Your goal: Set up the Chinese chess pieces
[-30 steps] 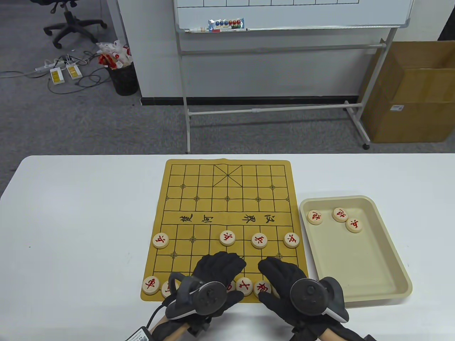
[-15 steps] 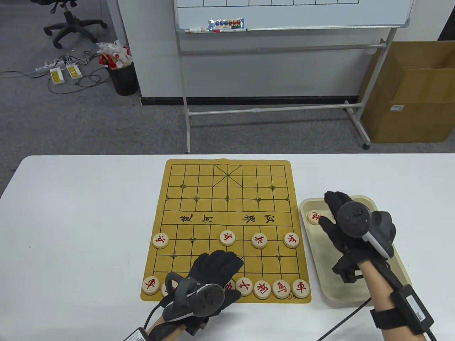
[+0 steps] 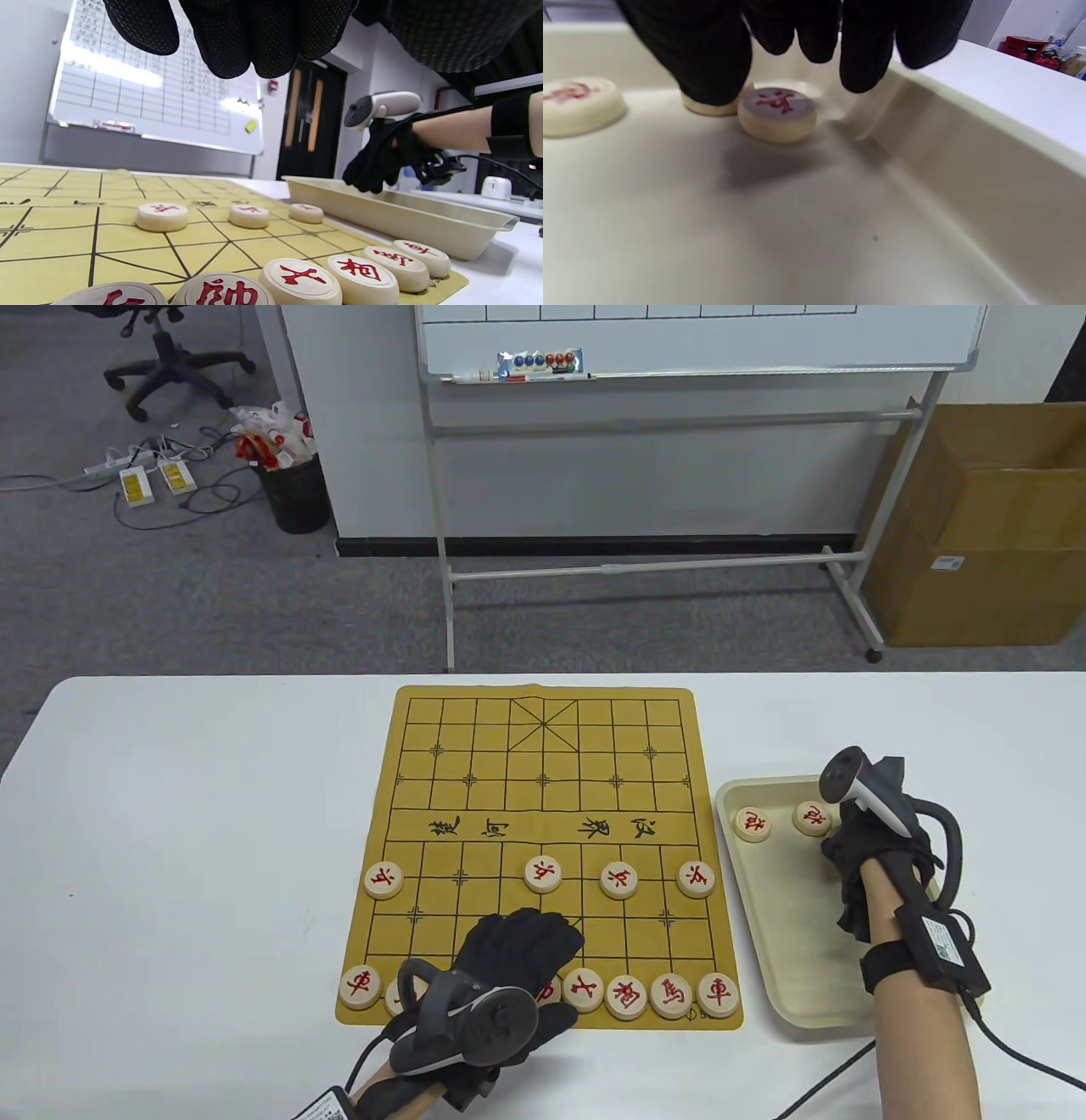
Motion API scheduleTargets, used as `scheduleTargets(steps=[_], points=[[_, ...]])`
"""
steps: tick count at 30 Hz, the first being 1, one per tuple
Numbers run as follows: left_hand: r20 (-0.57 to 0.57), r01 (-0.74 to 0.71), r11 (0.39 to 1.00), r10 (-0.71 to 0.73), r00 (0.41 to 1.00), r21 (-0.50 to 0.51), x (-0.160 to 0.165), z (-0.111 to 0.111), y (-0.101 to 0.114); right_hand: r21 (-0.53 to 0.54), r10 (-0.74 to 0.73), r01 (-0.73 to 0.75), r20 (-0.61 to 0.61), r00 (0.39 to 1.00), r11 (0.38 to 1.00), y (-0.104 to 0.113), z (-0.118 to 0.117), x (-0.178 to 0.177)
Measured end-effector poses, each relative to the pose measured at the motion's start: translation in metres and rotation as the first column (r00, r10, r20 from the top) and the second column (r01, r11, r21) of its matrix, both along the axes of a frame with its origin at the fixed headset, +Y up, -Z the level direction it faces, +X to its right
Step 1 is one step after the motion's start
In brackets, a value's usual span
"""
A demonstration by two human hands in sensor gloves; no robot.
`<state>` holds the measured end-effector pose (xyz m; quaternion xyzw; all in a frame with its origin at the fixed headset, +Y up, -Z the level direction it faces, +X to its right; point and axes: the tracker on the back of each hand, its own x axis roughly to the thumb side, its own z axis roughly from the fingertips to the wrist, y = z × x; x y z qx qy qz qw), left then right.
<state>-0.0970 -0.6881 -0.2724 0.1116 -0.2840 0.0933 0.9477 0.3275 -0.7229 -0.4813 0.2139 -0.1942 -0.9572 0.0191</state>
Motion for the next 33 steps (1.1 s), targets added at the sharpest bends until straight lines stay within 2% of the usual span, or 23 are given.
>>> scheduleTargets(steps=[5,9,15,19,23,28,31,33], points=[[0.004,0.005,1.000,-0.005,1.000,-0.005,0.001,0.000,-0.001,-0.038,0.060,-0.059,0.005,0.998,0.998,-0.013,-0.005,-0.001],[-0.003,0.001,1.000,-0.001,1.000,-0.008,0.001,-0.001,-0.001,0.010,0.093,-0.093,0.006,0.996,0.996,-0.016,-0.005,-0.002],[-0.016,-0.004,1.000,0.004,1.000,-0.006,-0.001,-0.002,0.000,0.013,0.169,-0.169,-0.021,0.985,0.986,-0.021,-0.004,-0.005],[-0.009,-0.020,1.000,0.020,1.000,-0.008,0.001,-0.001,-0.001,0.043,0.149,-0.147,-0.047,0.988,0.988,-0.020,-0.001,-0.003],[0.007,-0.016,1.000,0.016,1.000,-0.004,0.005,0.002,-0.002,0.096,0.110,-0.103,-0.069,0.992,0.990,0.002,0.010,-0.006],[0.032,-0.008,1.000,0.007,0.999,0.010,0.014,0.008,-0.002,0.240,-0.009,0.050,-0.169,0.986,0.969,0.050,0.037,-0.022],[0.044,-0.016,0.999,0.014,0.999,0.030,0.019,0.014,0.000,0.294,-0.164,0.244,-0.270,0.949,0.924,0.073,0.065,-0.038],[0.057,-0.028,0.998,0.025,0.998,0.053,0.022,0.019,0.001,0.278,-0.279,0.389,-0.364,0.889,0.878,0.082,0.089,-0.054]])
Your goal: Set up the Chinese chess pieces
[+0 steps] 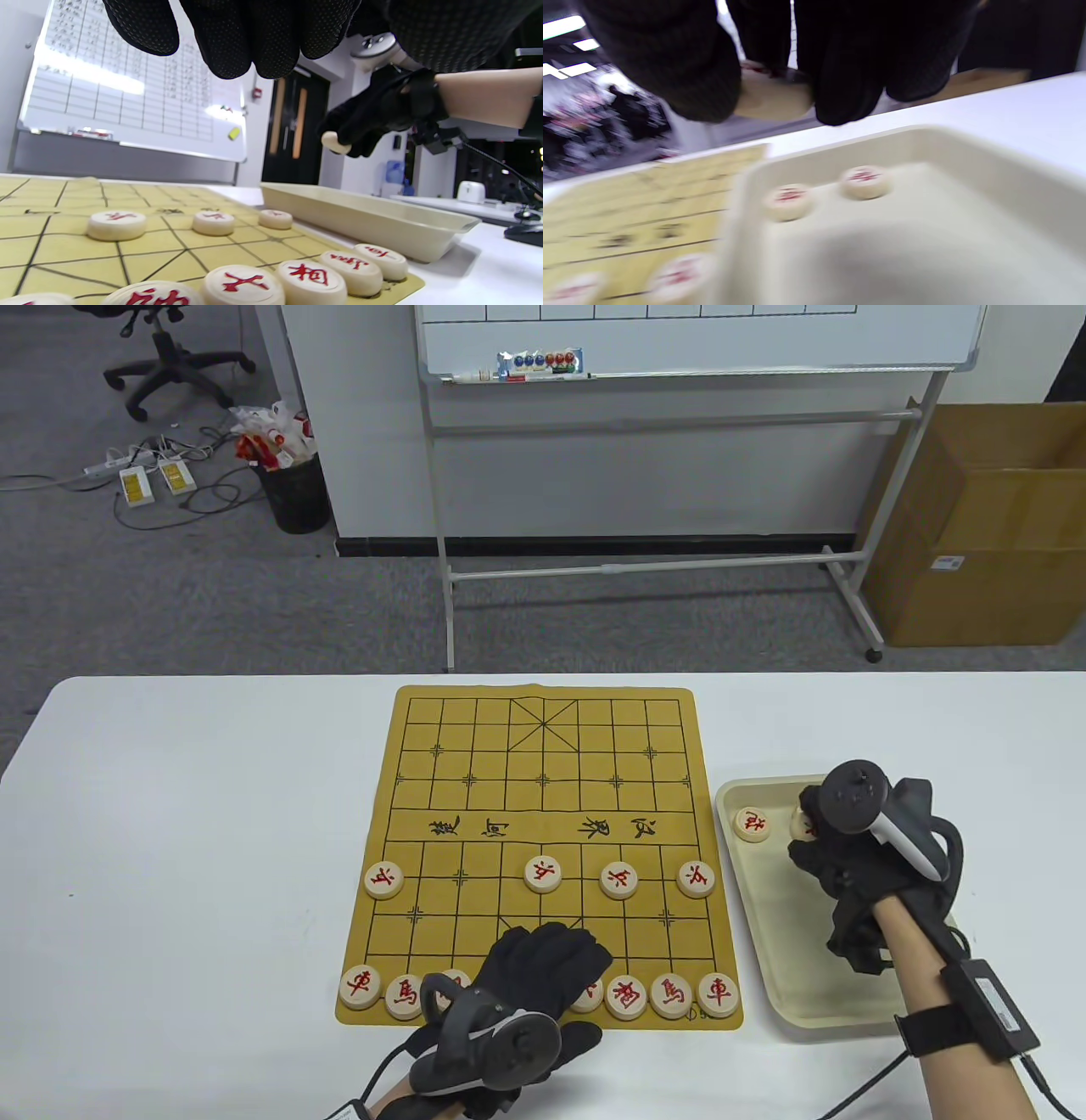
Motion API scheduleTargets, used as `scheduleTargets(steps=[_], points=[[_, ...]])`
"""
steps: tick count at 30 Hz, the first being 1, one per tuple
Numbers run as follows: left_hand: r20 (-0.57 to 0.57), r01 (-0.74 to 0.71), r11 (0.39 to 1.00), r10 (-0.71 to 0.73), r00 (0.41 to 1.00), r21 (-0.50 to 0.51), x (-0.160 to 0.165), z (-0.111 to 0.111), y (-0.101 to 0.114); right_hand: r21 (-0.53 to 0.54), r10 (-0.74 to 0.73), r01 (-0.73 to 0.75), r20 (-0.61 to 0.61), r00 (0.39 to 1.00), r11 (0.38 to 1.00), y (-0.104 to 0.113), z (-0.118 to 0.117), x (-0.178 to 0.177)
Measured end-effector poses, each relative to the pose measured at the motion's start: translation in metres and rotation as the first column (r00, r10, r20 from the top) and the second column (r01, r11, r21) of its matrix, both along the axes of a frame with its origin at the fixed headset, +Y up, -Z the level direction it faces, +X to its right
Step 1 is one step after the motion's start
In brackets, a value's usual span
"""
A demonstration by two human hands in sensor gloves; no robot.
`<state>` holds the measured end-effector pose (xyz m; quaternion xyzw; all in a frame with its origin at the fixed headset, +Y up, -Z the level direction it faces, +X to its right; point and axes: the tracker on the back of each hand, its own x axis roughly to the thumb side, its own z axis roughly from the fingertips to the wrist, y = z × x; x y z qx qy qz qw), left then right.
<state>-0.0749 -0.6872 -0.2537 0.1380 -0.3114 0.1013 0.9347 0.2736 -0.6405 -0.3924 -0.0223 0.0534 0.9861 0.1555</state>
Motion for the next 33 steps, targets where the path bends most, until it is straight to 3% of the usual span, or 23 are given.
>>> scheduleTargets(steps=[4,10,17,23,28,33], points=[[0.013,-0.009,0.999,0.009,1.000,0.052,0.005,0.008,0.003,-0.016,-0.134,0.134,-0.172,0.976,0.991,0.001,0.041,-0.034],[0.056,-0.060,0.988,0.052,0.997,0.140,0.009,0.019,0.008,-0.120,-0.284,0.258,-0.409,0.867,0.959,-0.025,0.094,-0.096],[0.094,-0.005,0.966,-0.020,0.995,0.257,0.020,0.032,0.004,-0.332,-0.496,0.373,-0.492,0.715,0.867,-0.049,0.111,-0.121],[0.133,-0.010,0.965,-0.026,0.991,0.261,0.021,0.034,0.004,-0.368,-0.510,0.359,-0.523,0.682,0.858,-0.052,0.116,-0.126],[0.112,0.007,0.956,-0.042,0.993,0.292,0.017,0.029,0.010,-0.312,-0.489,0.377,-0.528,0.695,0.872,-0.052,0.117,-0.124],[-0.037,-0.086,0.962,0.098,0.994,0.258,-0.015,-0.001,0.041,-0.107,-0.442,0.453,-0.496,0.747,0.885,-0.039,0.126,-0.117]])
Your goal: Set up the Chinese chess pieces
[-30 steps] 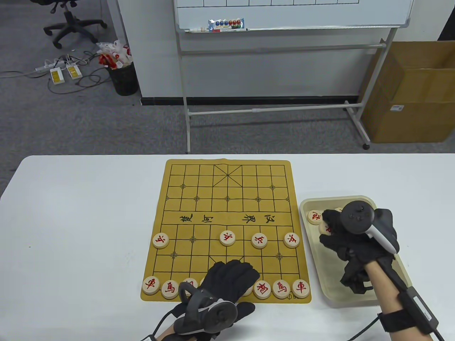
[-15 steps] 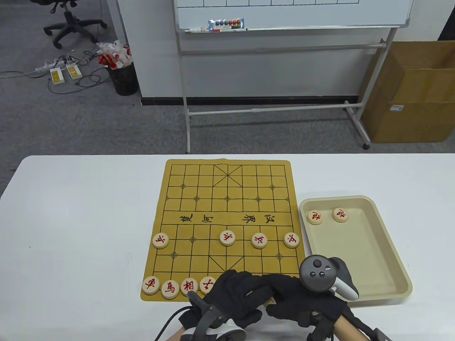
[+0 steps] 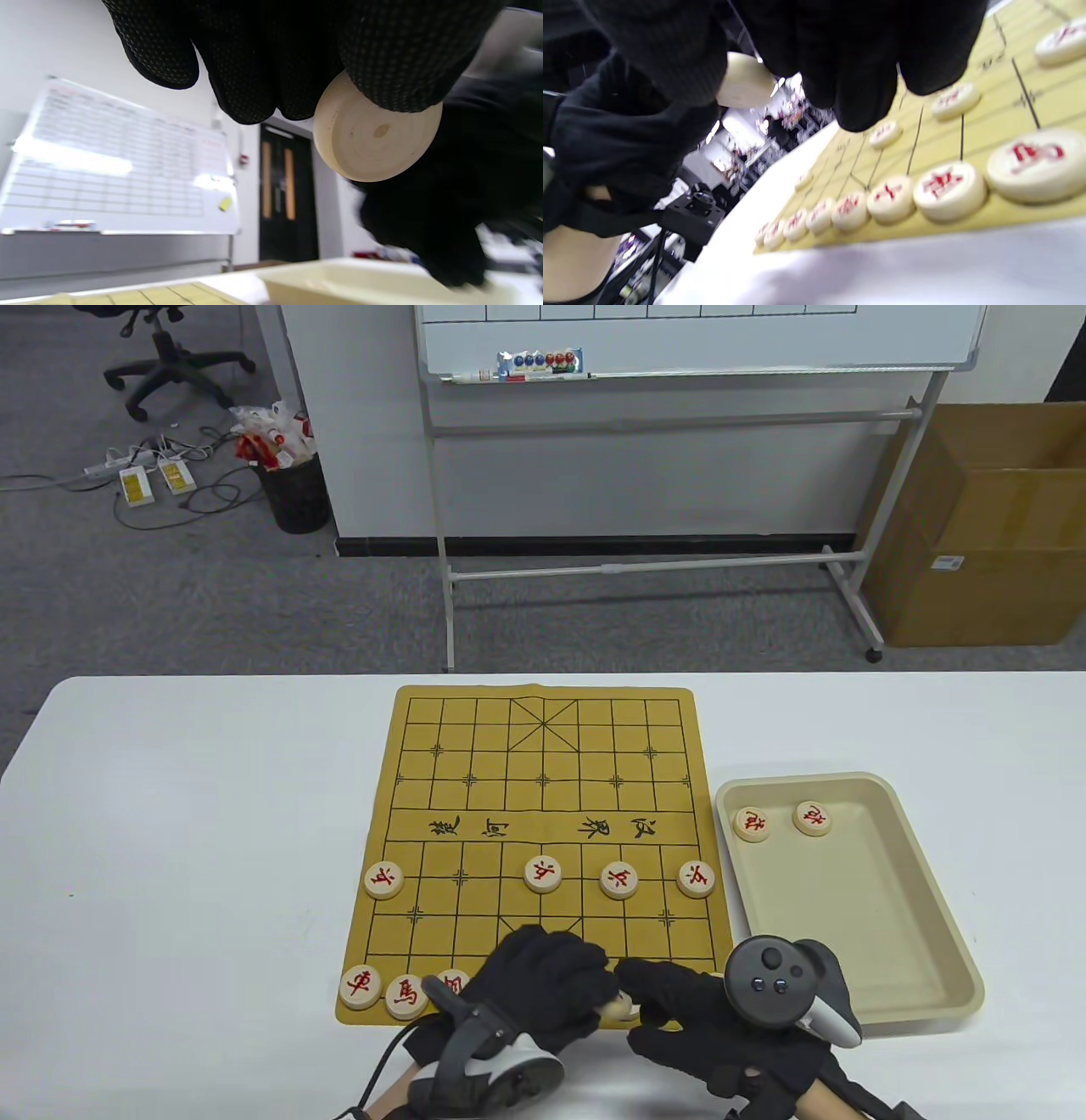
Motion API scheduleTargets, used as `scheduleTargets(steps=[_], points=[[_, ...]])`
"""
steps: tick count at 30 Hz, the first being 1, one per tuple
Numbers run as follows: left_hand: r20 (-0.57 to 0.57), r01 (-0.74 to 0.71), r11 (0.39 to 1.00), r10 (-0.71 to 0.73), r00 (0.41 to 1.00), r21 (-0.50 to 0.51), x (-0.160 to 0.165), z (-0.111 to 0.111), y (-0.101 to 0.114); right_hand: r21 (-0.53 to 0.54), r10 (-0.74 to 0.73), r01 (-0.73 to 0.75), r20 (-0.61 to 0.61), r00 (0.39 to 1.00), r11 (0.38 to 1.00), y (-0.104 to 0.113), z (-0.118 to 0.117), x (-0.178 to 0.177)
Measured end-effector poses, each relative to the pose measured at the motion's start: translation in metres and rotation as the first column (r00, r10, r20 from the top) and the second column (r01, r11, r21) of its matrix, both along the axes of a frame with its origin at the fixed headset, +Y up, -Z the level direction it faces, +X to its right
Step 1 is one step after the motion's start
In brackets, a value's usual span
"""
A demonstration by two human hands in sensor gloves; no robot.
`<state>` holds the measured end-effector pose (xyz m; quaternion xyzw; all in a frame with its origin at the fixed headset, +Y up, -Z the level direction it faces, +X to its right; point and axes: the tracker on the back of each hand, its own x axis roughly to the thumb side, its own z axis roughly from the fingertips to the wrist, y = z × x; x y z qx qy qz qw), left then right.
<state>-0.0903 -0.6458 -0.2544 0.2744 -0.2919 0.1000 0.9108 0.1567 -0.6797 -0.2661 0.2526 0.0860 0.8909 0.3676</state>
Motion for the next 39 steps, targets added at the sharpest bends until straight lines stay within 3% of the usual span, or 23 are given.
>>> scheduleTargets(steps=[3,7,12,19,23,32,35,39], points=[[-0.111,0.002,1.000,-0.002,0.994,0.000,-0.023,-0.027,0.016,0.089,-0.018,0.012,0.067,0.998,0.996,0.006,0.006,0.003],[-0.303,0.206,0.976,-0.219,0.928,-0.077,-0.043,-0.074,0.011,0.152,0.013,-0.028,0.097,0.995,0.988,0.007,0.011,0.005],[-0.389,0.374,0.882,-0.464,0.796,-0.286,-0.047,-0.128,-0.029,0.177,0.068,-0.088,0.116,0.991,0.980,0.005,0.014,0.003],[-0.404,0.465,0.787,-0.610,0.681,-0.405,-0.040,-0.163,-0.080,0.188,0.060,-0.085,0.131,0.990,0.978,0.005,0.015,0.005],[-0.410,0.498,0.756,-0.651,0.639,-0.424,-0.039,-0.171,-0.092,0.194,0.055,-0.081,0.135,0.989,0.978,0.006,0.015,0.006],[-0.353,0.542,0.717,-0.692,0.630,-0.438,-0.043,-0.166,-0.100,0.203,0.050,-0.080,0.149,0.988,0.976,0.007,0.015,0.007],[-0.366,0.475,0.784,-0.611,0.702,-0.399,-0.039,-0.158,-0.080,0.202,0.045,-0.077,0.157,0.987,0.976,0.007,0.014,0.008],[-0.331,0.381,0.872,-0.473,0.817,-0.307,-0.025,-0.130,-0.039,0.210,0.036,-0.074,0.178,0.983,0.975,0.007,0.012,0.011]])
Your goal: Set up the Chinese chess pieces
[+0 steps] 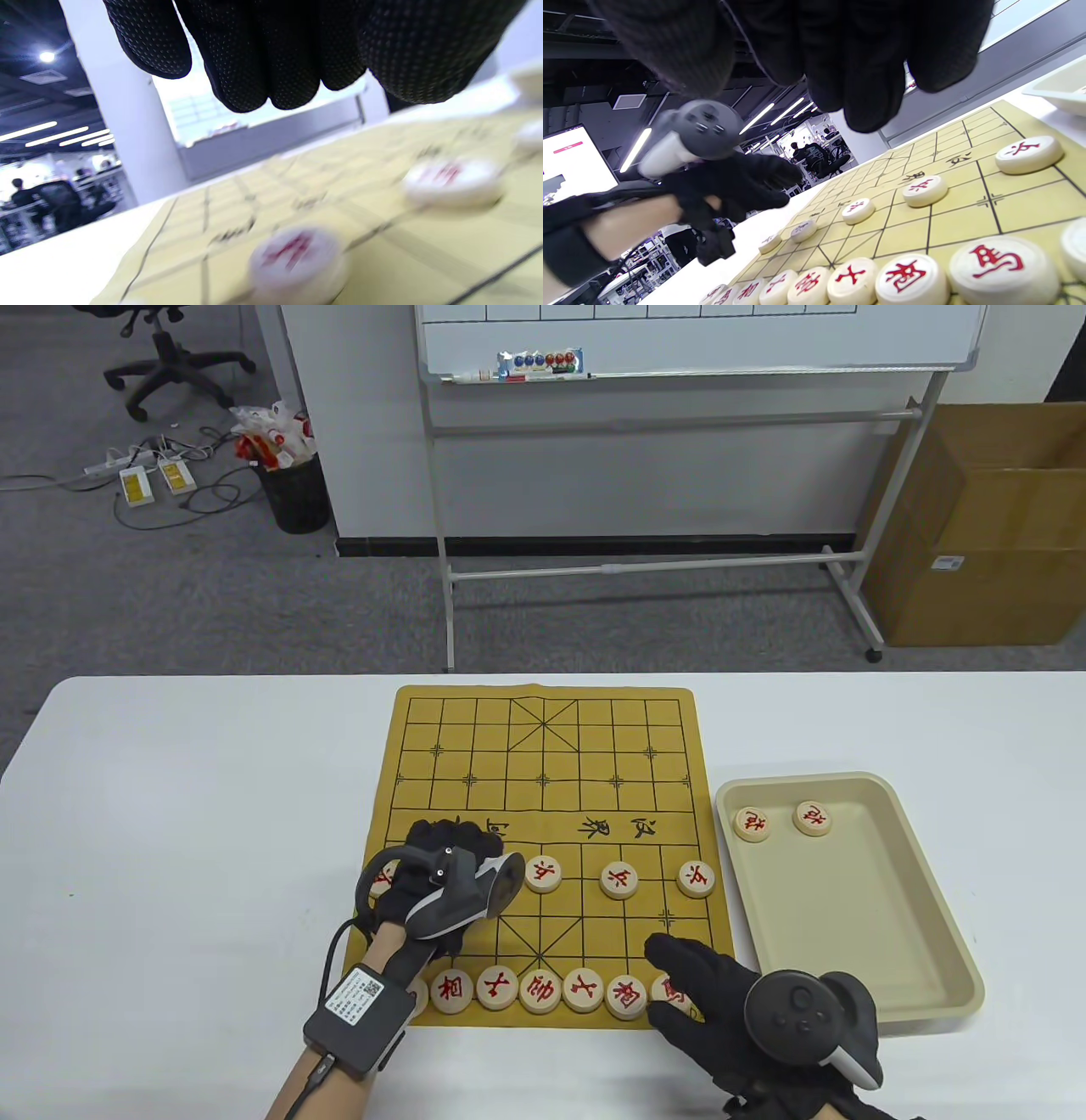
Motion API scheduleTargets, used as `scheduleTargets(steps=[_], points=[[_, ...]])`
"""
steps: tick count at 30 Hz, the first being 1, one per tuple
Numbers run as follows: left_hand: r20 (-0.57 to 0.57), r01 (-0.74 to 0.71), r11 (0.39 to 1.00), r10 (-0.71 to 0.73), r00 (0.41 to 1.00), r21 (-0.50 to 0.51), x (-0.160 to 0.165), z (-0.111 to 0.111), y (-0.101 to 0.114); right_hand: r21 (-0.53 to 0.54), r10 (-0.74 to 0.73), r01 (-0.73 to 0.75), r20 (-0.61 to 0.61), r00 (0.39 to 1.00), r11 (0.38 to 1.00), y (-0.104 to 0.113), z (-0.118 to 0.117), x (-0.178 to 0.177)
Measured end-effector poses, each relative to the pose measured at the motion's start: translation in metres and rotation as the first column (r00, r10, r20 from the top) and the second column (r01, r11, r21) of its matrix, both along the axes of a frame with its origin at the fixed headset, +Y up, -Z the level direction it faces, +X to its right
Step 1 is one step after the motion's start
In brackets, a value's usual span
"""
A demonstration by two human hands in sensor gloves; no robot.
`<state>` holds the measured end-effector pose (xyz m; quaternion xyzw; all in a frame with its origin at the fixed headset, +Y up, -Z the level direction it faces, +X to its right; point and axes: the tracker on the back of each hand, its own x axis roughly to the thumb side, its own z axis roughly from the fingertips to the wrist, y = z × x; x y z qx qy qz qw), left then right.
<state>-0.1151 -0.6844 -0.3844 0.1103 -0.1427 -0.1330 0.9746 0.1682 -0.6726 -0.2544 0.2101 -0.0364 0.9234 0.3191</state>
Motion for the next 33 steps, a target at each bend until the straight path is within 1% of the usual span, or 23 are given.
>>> scheduleTargets(steps=[1,2,3,4,5,8,10,12,15,17,20,22,25,27,28,29,31,33], points=[[0.041,-0.046,0.999,0.045,0.998,0.022,0.006,0.012,0.011,0.005,-0.003,0.003,0.010,1.000,1.000,0.000,-0.001,0.001],[0.065,-0.076,0.997,0.074,0.995,0.031,0.010,0.020,0.018,0.009,-0.003,0.003,0.017,1.000,1.000,0.000,-0.002,0.002],[0.100,-0.127,0.992,0.124,0.987,0.024,0.016,0.034,0.026,0.021,-0.002,0.002,0.027,1.000,1.000,-0.001,-0.003,0.003],[0.117,-0.155,0.988,0.153,0.981,0.009,0.019,0.042,0.029,0.030,0.000,-0.001,0.030,1.000,1.000,-0.001,-0.003,0.003],[0.150,-0.195,0.980,0.197,0.969,-0.029,0.024,0.055,0.033,0.036,0.006,-0.007,0.030,1.000,0.999,-0.002,-0.004,0.003],[0.222,-0.284,0.954,0.298,0.928,-0.097,0.033,0.084,0.033,0.030,0.019,-0.020,0.038,0.999,0.999,-0.005,-0.007,0.003],[0.252,-0.330,0.938,0.346,0.904,-0.107,0.035,0.099,0.028,0.022,0.034,-0.034,0.033,0.999,0.999,-0.008,-0.008,0.002],[0.262,-0.357,0.926,0.378,0.888,-0.125,0.034,0.108,0.020,0.023,0.048,-0.049,0.018,0.999,0.999,-0.011,-0.008,-0.001],[0.264,-0.380,0.914,0.405,0.875,-0.144,0.033,0.112,0.009,0.030,0.096,-0.096,0.007,0.995,0.995,-0.015,-0.007,-0.007],[0.262,-0.367,0.920,0.392,0.882,-0.138,0.031,0.113,0.006,0.039,0.117,-0.117,0.004,0.993,0.992,-0.016,-0.007,-0.010],[0.261,-0.394,0.907,0.420,0.869,-0.149,0.028,0.113,0.002,0.067,0.143,-0.143,0.011,0.990,0.987,-0.015,-0.006,-0.012],[0.263,-0.401,0.903,0.429,0.864,-0.156,0.027,0.112,-0.001,0.075,0.146,-0.147,0.013,0.989,0.986,-0.012,-0.006,-0.011],[0.269,-0.383,0.909,0.414,0.869,-0.164,0.028,0.113,-0.004,0.112,0.151,-0.156,0.051,0.987,0.981,0.001,-0.013,-0.003],[0.275,-0.383,0.909,0.415,0.868,-0.162,0.028,0.114,-0.006,0.142,0.177,-0.192,0.111,0.978,0.971,0.016,-0.024,0.009],[0.275,-0.384,0.908,0.418,0.866,-0.171,0.028,0.114,-0.007,0.144,0.198,-0.221,0.159,0.967,0.965,0.027,-0.034,0.019],[0.276,-0.385,0.906,0.421,0.864,-0.176,0.028,0.115,-0.007,0.132,0.212,-0.239,0.191,0.959,0.962,0.032,-0.041,0.026],[0.277,-0.385,0.905,0.423,0.863,-0.182,0.028,0.115,-0.008,0.098,0.246,-0.284,0.290,0.925,0.954,0.046,-0.065,0.050],[0.283,-0.387,0.903,0.427,0.859,-0.187,0.028,0.116,-0.009,0.032,0.307,-0.347,0.390,0.868,0.937,0.056,-0.093,0.076]])
